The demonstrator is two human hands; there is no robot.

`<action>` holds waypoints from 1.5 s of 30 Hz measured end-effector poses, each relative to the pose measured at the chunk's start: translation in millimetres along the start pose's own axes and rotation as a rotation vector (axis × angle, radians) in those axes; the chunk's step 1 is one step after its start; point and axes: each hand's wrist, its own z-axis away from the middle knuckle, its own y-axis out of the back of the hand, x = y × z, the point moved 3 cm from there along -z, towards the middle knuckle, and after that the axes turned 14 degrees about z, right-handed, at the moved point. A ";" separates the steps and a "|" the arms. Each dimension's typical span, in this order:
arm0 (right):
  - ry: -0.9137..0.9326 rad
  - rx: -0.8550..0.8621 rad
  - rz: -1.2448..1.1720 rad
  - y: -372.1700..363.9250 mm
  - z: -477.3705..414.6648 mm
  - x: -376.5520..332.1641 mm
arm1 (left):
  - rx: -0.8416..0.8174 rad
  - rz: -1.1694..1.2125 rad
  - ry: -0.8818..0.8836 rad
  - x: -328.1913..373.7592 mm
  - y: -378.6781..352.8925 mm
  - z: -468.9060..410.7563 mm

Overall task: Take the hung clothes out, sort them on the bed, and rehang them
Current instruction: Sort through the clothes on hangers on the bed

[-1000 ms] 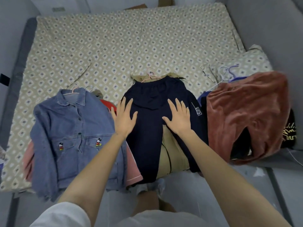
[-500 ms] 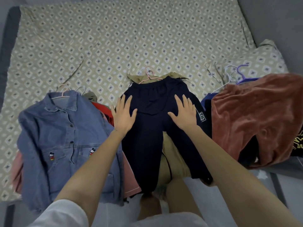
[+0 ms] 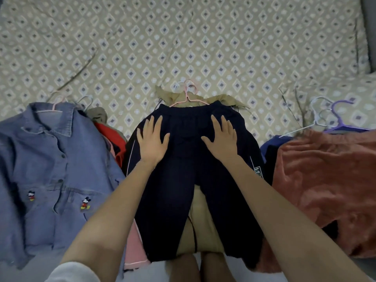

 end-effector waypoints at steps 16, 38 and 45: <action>0.063 0.137 0.113 -65.4 -137.0 4.1 | 0.222 -0.030 -0.010 -47.7 -76.7 -99.9; 0.059 0.256 -0.013 68.7 67.6 41.7 | 0.180 0.169 -0.148 90.7 51.5 105.3; 0.200 0.335 -0.015 103.2 217.7 25.6 | 0.306 0.372 -0.035 94.5 98.2 238.1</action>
